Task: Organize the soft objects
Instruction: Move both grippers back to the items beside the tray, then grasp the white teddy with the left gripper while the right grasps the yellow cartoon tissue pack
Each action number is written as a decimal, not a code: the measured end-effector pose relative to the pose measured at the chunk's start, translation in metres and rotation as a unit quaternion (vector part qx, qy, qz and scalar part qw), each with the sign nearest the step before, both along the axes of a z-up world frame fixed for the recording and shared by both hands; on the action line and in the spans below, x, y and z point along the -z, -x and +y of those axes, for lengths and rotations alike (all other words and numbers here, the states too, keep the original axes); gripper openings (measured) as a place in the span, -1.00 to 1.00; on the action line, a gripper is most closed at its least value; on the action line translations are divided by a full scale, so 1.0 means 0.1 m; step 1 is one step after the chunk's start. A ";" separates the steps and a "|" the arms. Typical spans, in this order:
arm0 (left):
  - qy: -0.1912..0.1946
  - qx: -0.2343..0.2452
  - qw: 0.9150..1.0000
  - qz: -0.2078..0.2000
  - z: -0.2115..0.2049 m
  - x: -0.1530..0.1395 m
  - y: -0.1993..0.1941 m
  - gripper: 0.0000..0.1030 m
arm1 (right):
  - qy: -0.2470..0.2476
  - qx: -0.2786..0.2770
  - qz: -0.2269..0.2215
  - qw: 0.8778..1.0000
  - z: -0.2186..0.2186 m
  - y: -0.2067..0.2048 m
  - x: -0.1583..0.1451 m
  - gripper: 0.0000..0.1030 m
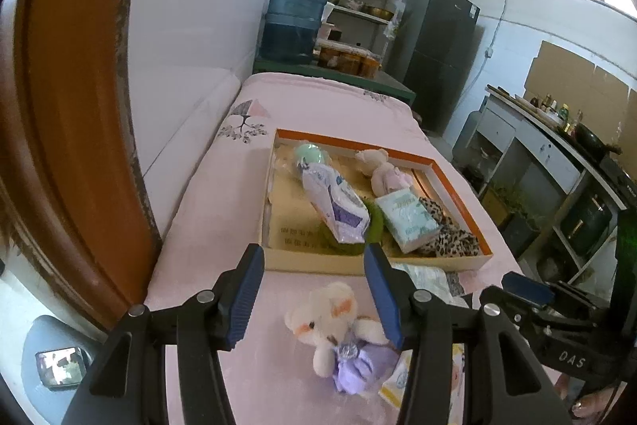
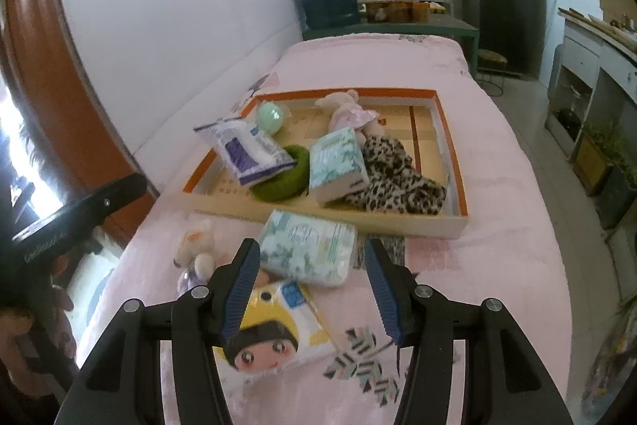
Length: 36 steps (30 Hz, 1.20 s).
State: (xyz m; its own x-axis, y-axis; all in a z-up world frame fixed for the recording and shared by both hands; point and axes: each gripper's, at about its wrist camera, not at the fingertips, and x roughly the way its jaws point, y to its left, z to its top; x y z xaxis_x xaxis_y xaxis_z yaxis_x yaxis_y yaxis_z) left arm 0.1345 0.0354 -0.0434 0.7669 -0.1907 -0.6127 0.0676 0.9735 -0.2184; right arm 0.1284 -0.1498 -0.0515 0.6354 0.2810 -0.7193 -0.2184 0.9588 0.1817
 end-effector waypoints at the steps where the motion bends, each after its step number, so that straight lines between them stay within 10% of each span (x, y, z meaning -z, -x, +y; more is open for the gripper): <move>1: 0.001 0.000 1.000 0.001 0.01 0.01 0.02 0.01 | 0.002 -0.002 0.002 1.000 0.00 0.04 0.02 0.10; 16: 0.009 -0.001 1.000 0.008 0.05 0.08 0.22 0.01 | 0.054 -0.040 0.034 0.997 0.01 0.63 0.49 0.16; 36: 0.003 0.001 1.000 0.023 0.08 0.21 0.32 0.01 | 0.195 -0.155 -0.064 0.966 0.76 0.67 0.64 0.23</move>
